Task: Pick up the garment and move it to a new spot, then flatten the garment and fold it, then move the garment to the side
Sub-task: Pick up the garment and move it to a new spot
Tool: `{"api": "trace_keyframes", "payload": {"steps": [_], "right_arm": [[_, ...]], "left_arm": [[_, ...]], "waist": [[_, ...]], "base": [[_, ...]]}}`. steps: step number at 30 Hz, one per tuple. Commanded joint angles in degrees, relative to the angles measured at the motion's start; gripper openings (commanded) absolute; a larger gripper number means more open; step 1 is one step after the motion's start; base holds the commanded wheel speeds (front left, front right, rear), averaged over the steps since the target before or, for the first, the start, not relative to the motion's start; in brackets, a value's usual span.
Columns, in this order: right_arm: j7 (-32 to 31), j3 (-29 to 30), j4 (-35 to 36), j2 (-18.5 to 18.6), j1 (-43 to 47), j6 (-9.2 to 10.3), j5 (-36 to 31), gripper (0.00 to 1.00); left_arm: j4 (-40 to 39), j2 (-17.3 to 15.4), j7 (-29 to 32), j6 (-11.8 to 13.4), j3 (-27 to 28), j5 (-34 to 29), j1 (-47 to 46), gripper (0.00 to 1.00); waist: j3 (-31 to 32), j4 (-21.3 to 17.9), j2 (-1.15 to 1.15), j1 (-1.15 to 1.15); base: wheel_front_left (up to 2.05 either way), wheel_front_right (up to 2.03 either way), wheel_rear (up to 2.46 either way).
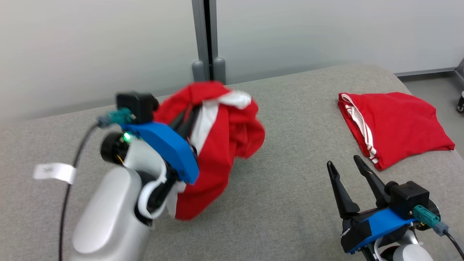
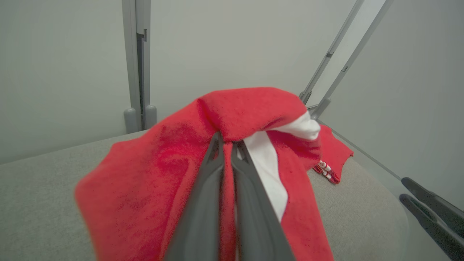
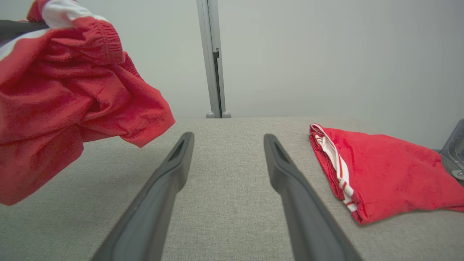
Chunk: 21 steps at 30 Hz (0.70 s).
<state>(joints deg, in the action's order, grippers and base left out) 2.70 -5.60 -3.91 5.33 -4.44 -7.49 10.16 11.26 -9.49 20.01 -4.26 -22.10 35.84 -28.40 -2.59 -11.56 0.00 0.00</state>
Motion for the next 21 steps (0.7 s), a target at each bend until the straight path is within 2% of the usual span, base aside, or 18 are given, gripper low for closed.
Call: {"api": "trace_keyframes", "payload": {"steps": [1, 6, 7, 8, 9, 10, 16, 21], "right_arm": [[-0.3, -0.1, 0.4, 0.3, -0.3, -0.01, 0.2, 1.00], [-0.9, -0.2, 1.1, 0.6, -0.3, -0.01, -0.2, 1.00], [-1.0, -0.2, 1.2, 0.6, -0.2, -0.01, -0.2, 1.00], [-1.1, -0.2, 1.2, 0.7, 0.0, -0.01, -0.3, 1.00], [-1.1, -0.2, 1.3, 0.7, 0.1, -0.01, -0.2, 1.00], [-1.2, -0.2, 1.3, 0.7, 0.2, -0.01, -0.1, 1.00], [-1.2, -0.4, 1.0, 0.5, 0.1, -0.01, 0.2, 1.00], [-1.1, 0.2, 0.9, 0.5, 0.8, -0.01, 0.0, 1.00]], "left_arm": [[2.1, 0.4, -1.0, -0.5, -1.0, -0.6, 1.0, 0.00], [8.2, 1.1, -3.5, -1.2, -3.3, -1.7, 2.5, 0.00], [9.6, 1.3, -4.1, -1.4, -3.9, -2.1, 2.8, 0.10], [11.0, 1.2, -4.4, -1.8, -5.0, -2.5, 3.0, 0.31], [12.3, 1.4, -4.9, -1.9, -5.4, -2.3, 3.3, 0.75], [13.5, 1.7, -5.5, -2.2, -5.6, -1.9, 3.6, 1.00], [18.0, 2.9, -11.5, -2.9, -6.6, -0.8, 4.3, 1.00], [15.8, 2.8, -22.2, -3.2, -6.3, 1.3, 6.3, 1.00]], "waist": [[-0.4, -0.5, 0.00, 0.00], [-1.0, -0.5, 0.00, 0.00], [-1.1, -0.5, 0.00, 0.00], [-1.2, -0.4, 0.00, 0.00], [-1.3, -0.3, 0.00, 0.00], [-1.3, -0.2, 0.00, 0.00], [-1.4, 0.9, 0.00, 0.00], [-0.7, 2.6, 0.00, 0.00]], "base": [[0.00, 0.00, 0.00], [0.00, 0.00, 0.00], [0.00, 0.00, 0.00], [0.00, 0.00, 0.00], [0.00, 0.00, 0.00], [0.00, 0.00, 0.00], [0.00, 0.00, 0.00], [0.00, 0.00, 0.00]]}}
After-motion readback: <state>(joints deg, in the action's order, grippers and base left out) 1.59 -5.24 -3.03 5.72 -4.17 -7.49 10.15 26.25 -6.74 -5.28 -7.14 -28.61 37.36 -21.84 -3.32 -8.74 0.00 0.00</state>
